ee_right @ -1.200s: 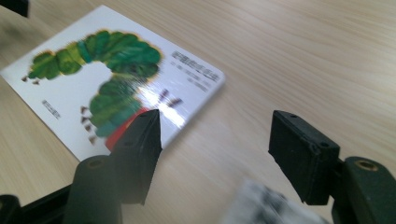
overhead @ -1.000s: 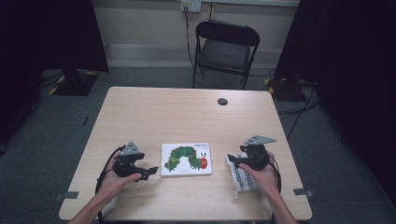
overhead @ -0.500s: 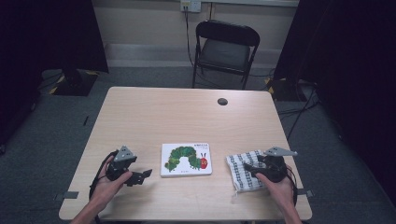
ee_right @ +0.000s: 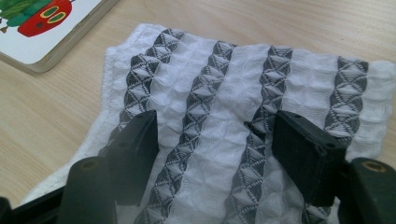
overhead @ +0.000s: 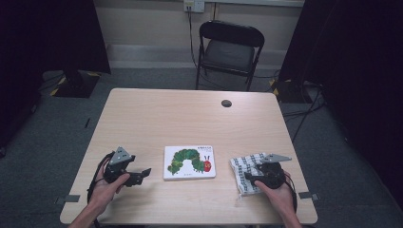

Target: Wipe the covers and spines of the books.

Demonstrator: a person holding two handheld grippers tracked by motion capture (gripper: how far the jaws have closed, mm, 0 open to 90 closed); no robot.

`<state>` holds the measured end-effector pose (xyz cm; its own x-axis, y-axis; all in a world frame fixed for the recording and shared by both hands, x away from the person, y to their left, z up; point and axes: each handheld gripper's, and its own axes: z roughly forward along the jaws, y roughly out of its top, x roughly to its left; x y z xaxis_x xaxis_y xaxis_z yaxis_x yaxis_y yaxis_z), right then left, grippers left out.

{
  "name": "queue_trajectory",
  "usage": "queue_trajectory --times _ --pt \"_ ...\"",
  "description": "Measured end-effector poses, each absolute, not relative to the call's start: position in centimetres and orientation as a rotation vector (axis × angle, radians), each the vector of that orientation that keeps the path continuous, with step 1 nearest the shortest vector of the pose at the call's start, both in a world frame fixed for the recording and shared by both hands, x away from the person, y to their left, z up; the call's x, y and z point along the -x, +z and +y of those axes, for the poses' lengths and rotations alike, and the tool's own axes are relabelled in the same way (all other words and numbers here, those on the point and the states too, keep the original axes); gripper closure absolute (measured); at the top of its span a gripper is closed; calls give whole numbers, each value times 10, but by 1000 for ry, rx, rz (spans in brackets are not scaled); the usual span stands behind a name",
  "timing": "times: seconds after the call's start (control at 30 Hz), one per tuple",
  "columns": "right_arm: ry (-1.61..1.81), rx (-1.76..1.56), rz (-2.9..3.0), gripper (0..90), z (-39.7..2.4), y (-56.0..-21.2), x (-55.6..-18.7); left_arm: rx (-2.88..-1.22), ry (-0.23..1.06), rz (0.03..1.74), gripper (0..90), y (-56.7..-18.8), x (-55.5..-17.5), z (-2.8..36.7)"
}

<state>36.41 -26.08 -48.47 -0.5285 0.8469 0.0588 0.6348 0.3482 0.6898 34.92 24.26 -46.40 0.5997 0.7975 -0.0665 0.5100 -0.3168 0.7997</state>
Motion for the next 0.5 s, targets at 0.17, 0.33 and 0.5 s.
queue_trajectory --times 0.17,0.33,0.5 --pt "888 -1268 2298 431 -258 -485 -363 -1991 445 1035 158 -462 -352 248" --pt "875 -1286 2269 637 -262 -484 -364 -1981 447 1041 158 -461 -352 253" --pt "860 -1279 2269 773 -263 -483 -365 -1996 436 1010 158 -460 -352 250"
